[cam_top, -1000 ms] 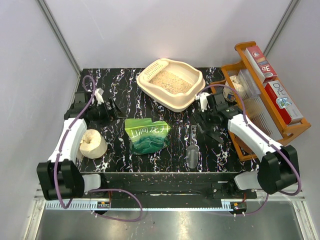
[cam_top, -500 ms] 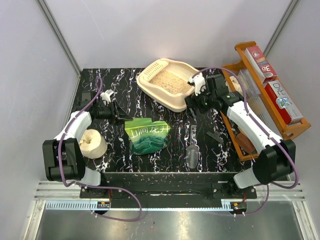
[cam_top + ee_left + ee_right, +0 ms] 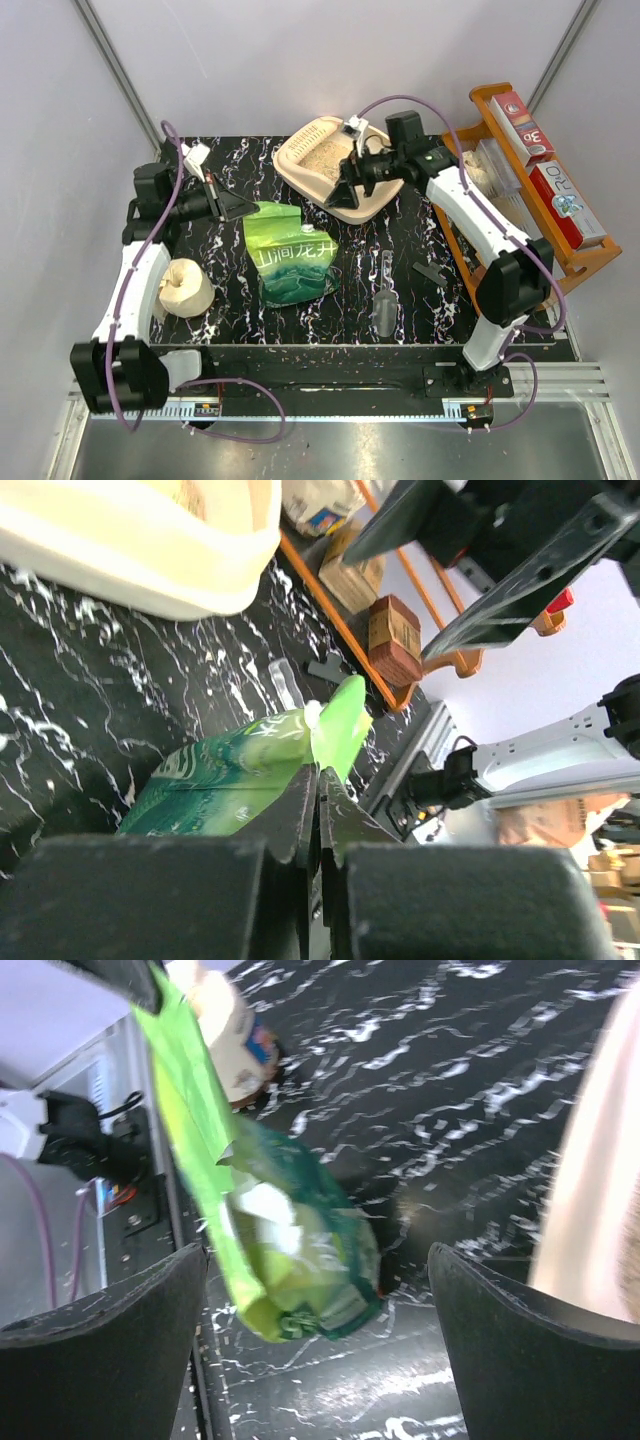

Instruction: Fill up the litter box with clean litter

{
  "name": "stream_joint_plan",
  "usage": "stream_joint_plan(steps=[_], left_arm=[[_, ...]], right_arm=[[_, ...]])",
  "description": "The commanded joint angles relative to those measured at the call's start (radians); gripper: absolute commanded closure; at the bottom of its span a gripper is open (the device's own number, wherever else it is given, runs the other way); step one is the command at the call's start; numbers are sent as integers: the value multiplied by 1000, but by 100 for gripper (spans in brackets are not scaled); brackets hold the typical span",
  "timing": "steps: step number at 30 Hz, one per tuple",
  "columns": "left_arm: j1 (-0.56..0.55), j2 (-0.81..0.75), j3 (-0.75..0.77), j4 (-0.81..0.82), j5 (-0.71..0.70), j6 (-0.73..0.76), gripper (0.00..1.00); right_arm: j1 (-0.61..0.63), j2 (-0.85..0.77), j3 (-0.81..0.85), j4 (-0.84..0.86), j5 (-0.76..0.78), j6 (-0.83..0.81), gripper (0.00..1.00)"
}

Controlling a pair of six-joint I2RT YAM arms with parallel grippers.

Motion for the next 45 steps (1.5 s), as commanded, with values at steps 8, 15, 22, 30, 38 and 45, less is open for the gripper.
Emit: stream_joint_plan(steps=[8, 15, 22, 30, 38, 45], left_arm=[[2, -135, 0, 135, -50, 58, 100], [2, -153, 0, 133, -52, 78, 100], [1, -169, 47, -10, -44, 216, 100], [-10, -80, 338, -463, -78, 957, 26], [-70, 94, 515, -660, -149, 1294, 24], [-136, 134, 477, -672, -185, 1348, 32]], right_arm=[[155, 73, 62, 67, -109, -31, 3], [219, 165, 172, 75, -109, -51, 6], [236, 211, 235, 115, -136, -31, 73], [259, 238, 428, 67, -136, -146, 100], [284, 347, 654, -8, -138, -215, 100], [293, 363, 682, -22, -121, -200, 100]])
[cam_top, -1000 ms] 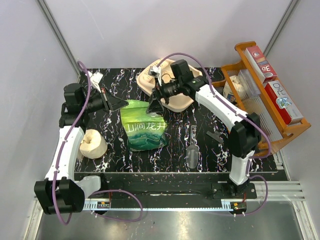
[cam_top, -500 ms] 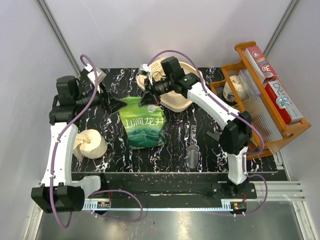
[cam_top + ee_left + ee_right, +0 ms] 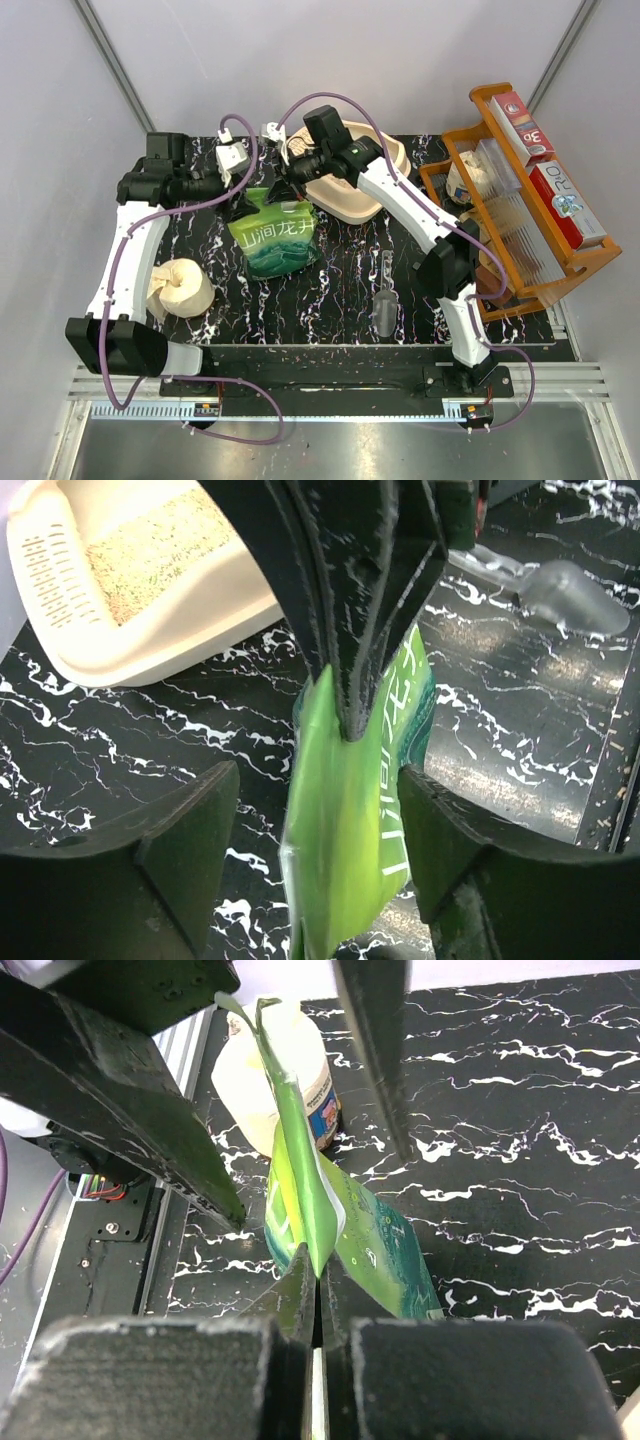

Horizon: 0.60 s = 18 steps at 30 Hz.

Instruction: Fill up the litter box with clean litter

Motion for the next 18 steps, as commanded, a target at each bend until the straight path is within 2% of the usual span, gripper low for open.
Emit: stream_joint_plan(steps=[1, 3, 4, 6, 7, 8, 9, 10, 11, 12, 15, 17, 18], left_arm=[[-27, -16, -17, -19, -22, 99, 40], [-38, -21, -47, -17, -33, 109, 51], [-44, -24, -55, -19, -36, 109, 65], [-48, -29, -72, -17, -35, 98, 80], [-51, -30, -78, -8, -41, 72, 92], [-51, -38, -96, 3, -44, 55, 97], [-51, -59, -110, 42, -47, 35, 100], [-54, -75, -129, 73, -59, -17, 100], [-53, -93, -165, 105, -65, -48, 100], [-54, -128, -184, 170, -74, -75, 100], [-53, -200, -256, 312, -110, -221, 100], [-53, -242, -326, 403, -151, -354, 100], [-54, -290, -354, 497, -172, -397, 100]], right_arm=[[10, -59, 82, 106, -41, -1, 100], [10, -70, 60, 103, -36, -1, 100], [9, -79, 54, 103, -19, 7, 100], [9, -94, 25, 104, 60, 42, 97], [7, -117, 13, 104, 99, 54, 82], [4, -132, -21, 110, 143, 77, 71], [-2, -146, -35, 113, 227, 141, 61], [-6, -171, -47, 115, 266, 186, 46], [-11, -180, -59, 110, 313, 239, 41], [-20, -189, -62, 97, 403, 322, 38], [-22, -212, -56, -10, 600, 428, 33], [-22, -208, -53, -110, 648, 435, 30], [-20, -209, -56, -136, 654, 412, 29]])
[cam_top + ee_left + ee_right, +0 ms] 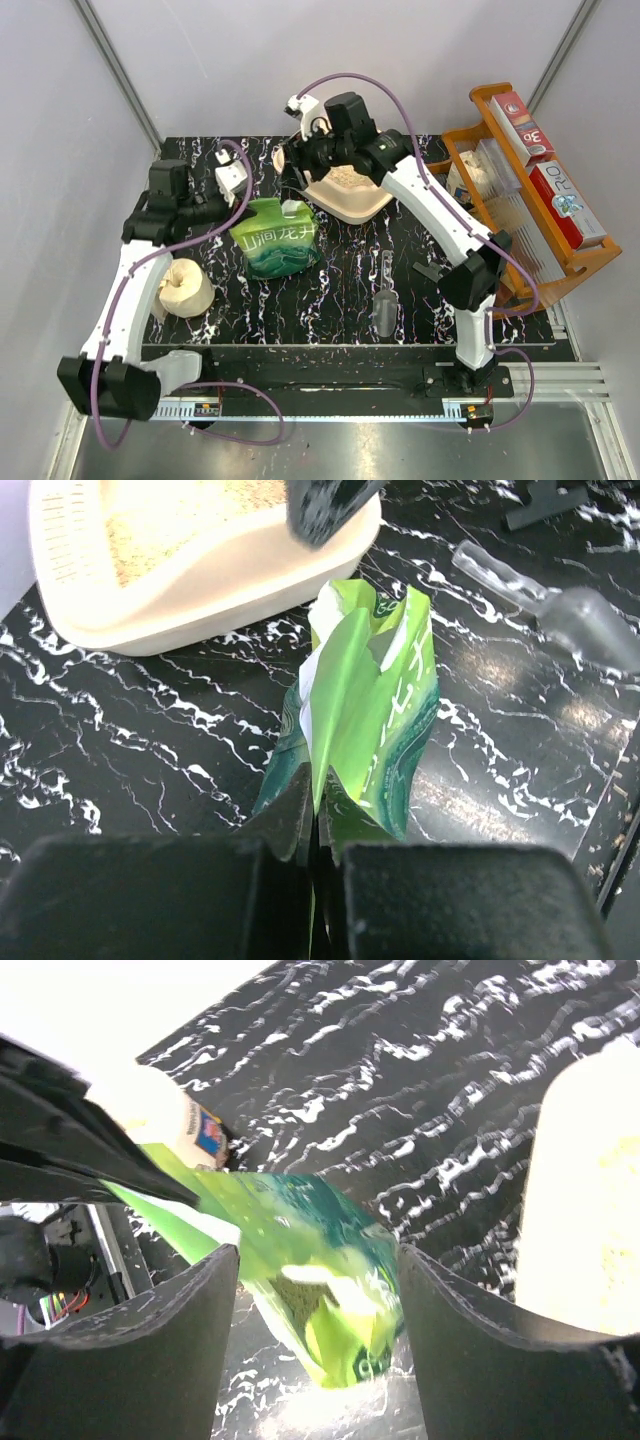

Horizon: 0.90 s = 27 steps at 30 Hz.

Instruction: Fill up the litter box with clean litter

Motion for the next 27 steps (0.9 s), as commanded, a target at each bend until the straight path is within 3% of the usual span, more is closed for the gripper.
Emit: stream_joint_plan(steps=[1, 4, 9, 16, 23, 27], left_arm=[[-3, -155, -115, 348, -120, -329, 100], [-6, -257, -225, 510, -190, -432, 100], [-6, -304, -287, 550, -204, -489, 100], [-19, -314, -305, 599, -230, -540, 100], [-26, -317, -312, 617, -241, -563, 100], [-28, -332, -318, 633, -302, -578, 100]], right_arm=[[-8, -55, 6, -159, 218, 89, 28], [-6, -51, -18, -228, 209, 69, 25], [-3, -26, -37, -251, 171, 69, 21], [26, 73, 58, -329, 165, 31, 0], [49, 216, 252, -352, 244, 101, 0], [107, 261, 273, -346, 402, 118, 0]])
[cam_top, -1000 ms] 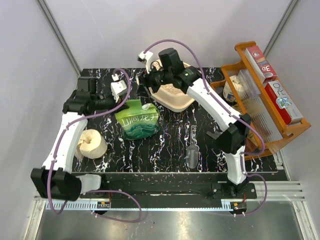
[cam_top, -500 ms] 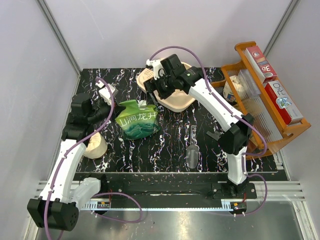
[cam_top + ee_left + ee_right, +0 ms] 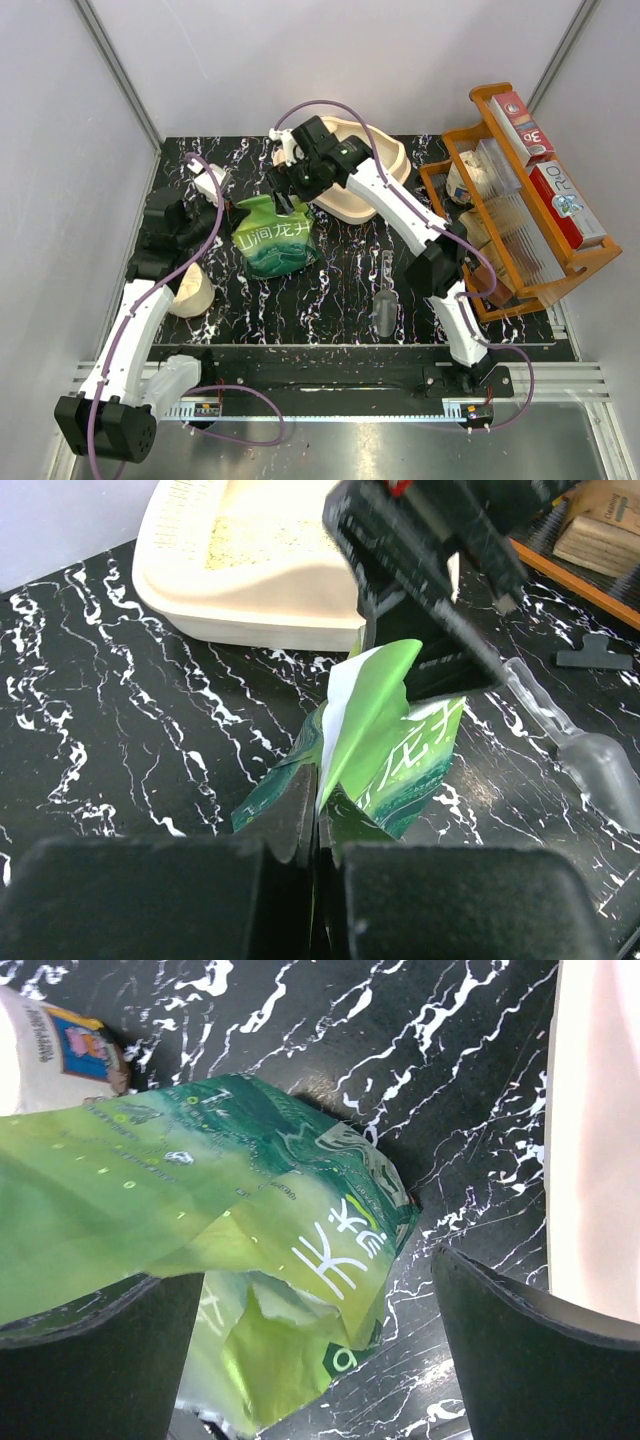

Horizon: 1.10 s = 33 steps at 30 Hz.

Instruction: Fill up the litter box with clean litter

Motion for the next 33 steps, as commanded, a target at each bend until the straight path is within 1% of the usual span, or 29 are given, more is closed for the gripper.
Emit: stream_joint_plan(steps=[1, 2, 3, 4, 5, 6, 8, 12, 16, 20, 22, 27, 31, 33], left_arm=[[-4, -62, 7, 189, -80, -59, 100], [-4, -73, 4, 196, -97, -64, 100], [-10, -80, 1, 216, -126, -67, 100], [-12, -91, -17, 234, -195, -79, 100], [-12, -108, -28, 253, -208, -76, 100], [-10, -111, -34, 270, -211, -70, 100], [-10, -110, -42, 268, -200, -66, 100], [-10, -114, -56, 270, -188, -75, 100], [-10, -122, -68, 270, -194, -64, 100], [-12, -126, -72, 268, -196, -69, 100], [-10, -128, -77, 270, -199, -73, 100], [-13, -133, -77, 293, -185, -81, 100], [-22, -136, -77, 284, -170, -76, 100], [-27, -133, -77, 278, -154, -72, 100]], right_arm=[[65, 32, 32, -1, 206, 45, 0], [67, 28, 23, -1, 251, 56, 0], [68, 23, 14, -6, 336, 71, 0], [67, 10, -1, -9, 366, 72, 0], [68, 3, -8, -10, 394, 72, 0], [68, -7, -12, -10, 438, 73, 0], [68, -32, -15, -9, 478, 66, 0], [68, -84, -54, 10, 645, 3, 0], [65, -136, -64, 17, 724, -13, 0], [65, -161, -43, -3, 733, -53, 0], [64, -175, -69, -18, 698, -51, 0], [64, -146, -69, -67, 541, 18, 0], [65, -103, 14, -69, 480, 7, 0], [65, -98, 44, -64, 408, -14, 0]])
